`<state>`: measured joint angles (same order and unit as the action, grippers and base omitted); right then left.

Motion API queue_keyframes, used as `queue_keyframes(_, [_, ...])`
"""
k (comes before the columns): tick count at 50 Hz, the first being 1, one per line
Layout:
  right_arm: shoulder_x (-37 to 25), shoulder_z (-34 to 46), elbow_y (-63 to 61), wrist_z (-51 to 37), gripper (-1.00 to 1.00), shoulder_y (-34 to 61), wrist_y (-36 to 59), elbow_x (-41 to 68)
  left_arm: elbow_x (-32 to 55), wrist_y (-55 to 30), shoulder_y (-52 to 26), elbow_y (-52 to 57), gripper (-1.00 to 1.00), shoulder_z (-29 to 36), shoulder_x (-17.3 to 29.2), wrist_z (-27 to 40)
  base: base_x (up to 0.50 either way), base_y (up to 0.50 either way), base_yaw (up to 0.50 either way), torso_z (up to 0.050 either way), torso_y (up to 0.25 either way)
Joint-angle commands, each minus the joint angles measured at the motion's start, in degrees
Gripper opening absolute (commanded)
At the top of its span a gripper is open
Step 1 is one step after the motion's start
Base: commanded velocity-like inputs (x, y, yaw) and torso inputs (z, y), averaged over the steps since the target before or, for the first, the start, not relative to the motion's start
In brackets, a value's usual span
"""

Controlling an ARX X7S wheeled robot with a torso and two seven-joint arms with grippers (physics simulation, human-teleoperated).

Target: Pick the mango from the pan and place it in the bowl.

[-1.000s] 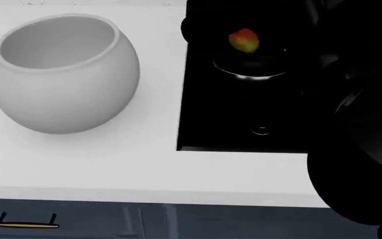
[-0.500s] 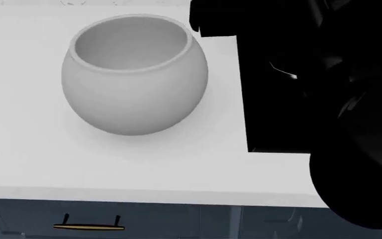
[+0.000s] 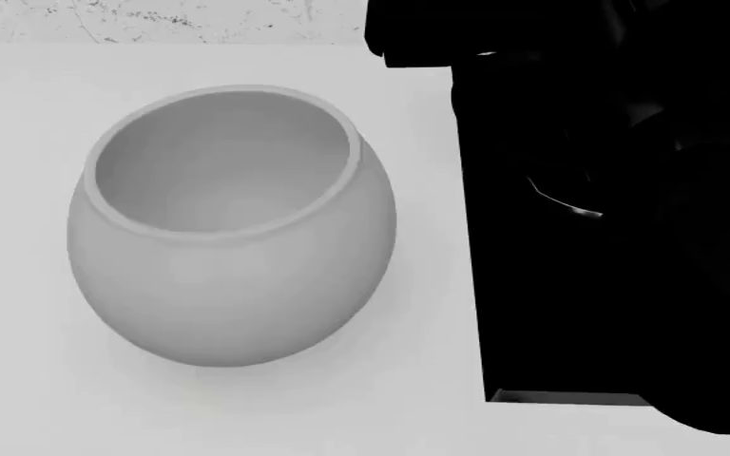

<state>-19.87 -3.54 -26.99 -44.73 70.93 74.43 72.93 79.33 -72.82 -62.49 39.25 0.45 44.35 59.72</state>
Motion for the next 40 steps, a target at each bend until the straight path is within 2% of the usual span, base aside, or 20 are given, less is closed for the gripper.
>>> queue_keyframes(1, [-0.31, -0.10, 0.39, -0.82, 1.00, 0.05, 0.01, 1.42, -0.35, 0.49, -0.01, -0.18, 1.00, 0.46, 0.09, -0.09, 0.43, 0.00, 0.00, 0.000, 0.000])
queue_keyframes(17, [-0.47, -0.61, -0.11, -2.13, 1.00, 0.03, -0.06, 4.53, 1.75, 1.04, 0.26, 0.40, 1.00, -0.47, 0.90, 1.25, 0.43, 0.00, 0.00, 0.000, 0.001])
queue_keyframes(31, [-0.68, 0.21, 0.75, -3.00, 1.00, 0.77, -0.24, 5.30, -1.23, 2.44, 1.51, -0.08, 1.00, 0.60, 0.78, -1.04, 0.16, 0.00, 0.00, 0.000, 0.000])
queue_keyframes(40, [-1.62, 0.62, 0.08, -2.47, 1.00, 0.16, -0.88, 4.69, -0.47, 3.01, 2.34, -0.34, 1.00, -0.70, 1.54, -0.08, 0.10, 0.00, 0.00, 0.000, 0.000])
